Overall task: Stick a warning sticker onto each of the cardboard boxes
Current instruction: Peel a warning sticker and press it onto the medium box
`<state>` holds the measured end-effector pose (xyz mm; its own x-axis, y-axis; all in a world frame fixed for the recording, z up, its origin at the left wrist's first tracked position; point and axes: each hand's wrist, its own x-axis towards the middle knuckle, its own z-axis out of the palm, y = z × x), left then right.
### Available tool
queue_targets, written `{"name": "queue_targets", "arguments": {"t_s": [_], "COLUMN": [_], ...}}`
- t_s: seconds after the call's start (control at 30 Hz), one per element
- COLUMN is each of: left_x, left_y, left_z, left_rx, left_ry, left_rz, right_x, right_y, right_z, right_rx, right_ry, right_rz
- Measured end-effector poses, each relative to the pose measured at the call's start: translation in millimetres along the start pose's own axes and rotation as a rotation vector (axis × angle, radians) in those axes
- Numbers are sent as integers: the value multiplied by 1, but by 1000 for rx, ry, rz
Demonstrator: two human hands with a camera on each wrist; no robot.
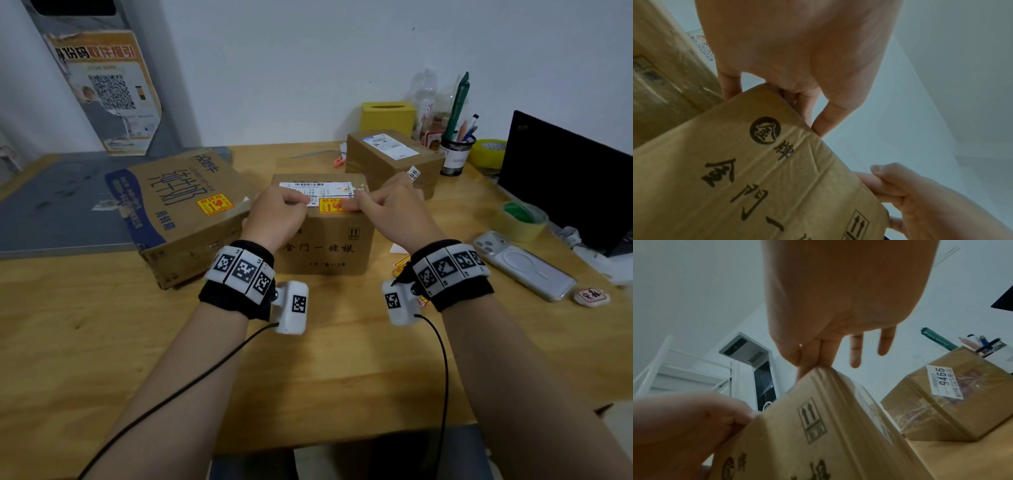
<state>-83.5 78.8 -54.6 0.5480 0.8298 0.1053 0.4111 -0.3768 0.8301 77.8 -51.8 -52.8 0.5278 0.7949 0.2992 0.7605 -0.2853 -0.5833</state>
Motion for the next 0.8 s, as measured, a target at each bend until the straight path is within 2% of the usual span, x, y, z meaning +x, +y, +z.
{"name": "queue_targets", "arguments": {"t_s": [0.07, 0.2, 0.27, 0.4, 0.47, 0.57, 0.67, 0.73, 0.8], "left_x": [0, -4, -6, -9, -9, -11, -16, -15, -10], "left_y": [2, 7, 9, 11, 12, 11, 7, 6, 8], "left_z": [0, 1, 0, -20, -33, -40, -33, -28, -25], "left_rx": [6, 9, -9, -117, -182, -122, -60, -77, -139], "left_ry": [6, -7, -14, -92, -50, 36, -40, -63, -79], "left_rz": [3, -5, 0, -50, -91, -76, -98, -90, -101], "right_x": [0, 0, -3, -13, -18, -21, -18, -11, -2], "right_y": [0, -2, -5, -10, -10, -6, 2, 7, 10], "right_z": [-2, 0, -1, -15, -19, -13, -3, -2, -3], "right_rx": [37, -40, -1, 38, 34, 28, 94, 174, 152], "right_ry": [36, -18, -2, -10, -37, -1, 13, 20, 9], "right_rz": [-13, 51, 44, 35, 7, -28, 65, 135, 180]}}
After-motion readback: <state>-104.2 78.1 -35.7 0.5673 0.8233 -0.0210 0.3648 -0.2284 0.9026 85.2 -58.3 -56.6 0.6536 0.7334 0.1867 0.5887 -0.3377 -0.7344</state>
